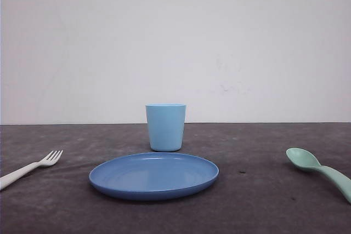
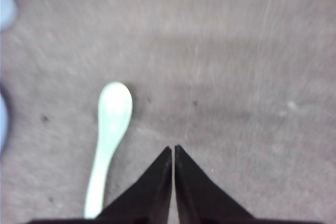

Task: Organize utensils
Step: 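Lower the left gripper over the white fork and close on it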

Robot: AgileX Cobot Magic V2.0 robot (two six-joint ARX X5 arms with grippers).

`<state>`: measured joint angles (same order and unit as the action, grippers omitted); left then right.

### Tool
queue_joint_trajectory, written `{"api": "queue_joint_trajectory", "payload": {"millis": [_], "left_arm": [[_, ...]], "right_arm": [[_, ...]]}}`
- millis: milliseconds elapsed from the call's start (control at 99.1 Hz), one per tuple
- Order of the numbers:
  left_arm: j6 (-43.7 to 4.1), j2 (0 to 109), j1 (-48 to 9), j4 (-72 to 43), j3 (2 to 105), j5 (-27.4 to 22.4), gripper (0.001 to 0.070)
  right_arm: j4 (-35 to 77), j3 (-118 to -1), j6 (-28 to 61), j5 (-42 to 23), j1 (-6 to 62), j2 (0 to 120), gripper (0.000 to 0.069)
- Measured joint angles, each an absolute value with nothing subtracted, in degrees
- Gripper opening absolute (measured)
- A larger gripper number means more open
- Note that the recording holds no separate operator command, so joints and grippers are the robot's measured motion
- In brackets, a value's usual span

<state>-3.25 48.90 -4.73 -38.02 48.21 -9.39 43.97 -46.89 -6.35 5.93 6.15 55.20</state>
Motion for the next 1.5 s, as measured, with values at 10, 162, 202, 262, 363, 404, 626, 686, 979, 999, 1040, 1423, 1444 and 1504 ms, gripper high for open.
{"api": "queue_joint_trajectory", "payload": {"millis": [10, 162, 202, 262, 363, 404, 626, 686, 979, 999, 1040, 1423, 1444, 1504], "left_arm": [[-3.2, 49.1, -4.8, -38.0, 48.2, -9.2, 0.0013], [-2.7, 50.8, -5.2, -38.0, 48.2, -9.1, 0.0013], [-2.6, 50.9, -5.2, -38.0, 48.2, -9.1, 0.0013], [-2.5, 50.9, -5.2, -38.0, 48.2, -9.0, 0.0013], [-2.5, 50.9, -5.3, -38.0, 48.2, -9.0, 0.0013], [-2.5, 50.9, -5.3, -38.0, 48.2, -9.0, 0.0014], [-2.5, 50.9, -5.3, -38.0, 48.2, -9.0, 0.0339], [-2.5, 50.9, -5.3, -38.0, 48.2, -9.0, 0.0441], [-4.8, 54.7, -9.2, -38.1, 48.2, -9.0, 0.0509], [-5.3, 55.4, -9.8, -38.1, 48.2, -9.0, 0.0509], [-5.8, 56.9, -11.0, -38.2, 48.2, -9.0, 0.0509], [-8.3, 74.6, -18.0, -37.2, 48.2, -6.0, 0.0434], [-8.3, 75.3, -18.2, -37.0, 48.2, -5.9, 0.0433], [-8.4, 77.4, -18.2, -36.0, 48.2, -5.9, 0.0432]], "right_arm": [[43.9, -46.9, -6.3, 5.9, 6.2, 55.5, 0.0009], [44.0, -46.9, -6.2, 5.3, 6.2, 58.0, 0.0009], [43.9, -46.9, -6.2, 5.3, 6.2, 57.9, 0.0009], [43.9, -46.9, -6.1, 5.3, 6.2, 57.9, 0.0014], [43.9, -46.9, -5.9, 5.3, 6.2, 57.9, 0.0135], [44.0, -46.9, -5.9, 5.3, 6.2, 57.9, 0.0224], [44.0, -46.9, -5.8, 4.4, 6.2, 57.9, 0.0618], [44.0, -46.9, -5.8, 4.4, 6.2, 57.9, 0.0674], [44.0, -46.9, -5.8, 4.5, 6.2, 57.9, 0.068], [44.0, -46.9, -5.8, 4.5, 6.2, 57.9, 0.068], [44.0, -46.9, -5.8, 4.5, 6.2, 57.9, 0.068], [44.0, -46.9, -5.8, 4.5, 6.2, 57.9, 0.068], [44.0, -46.9, -5.8, 4.5, 6.2, 57.9, 0.068], [44.0, -46.9, -5.8, 4.5, 6.2, 57.9, 0.068]]}}
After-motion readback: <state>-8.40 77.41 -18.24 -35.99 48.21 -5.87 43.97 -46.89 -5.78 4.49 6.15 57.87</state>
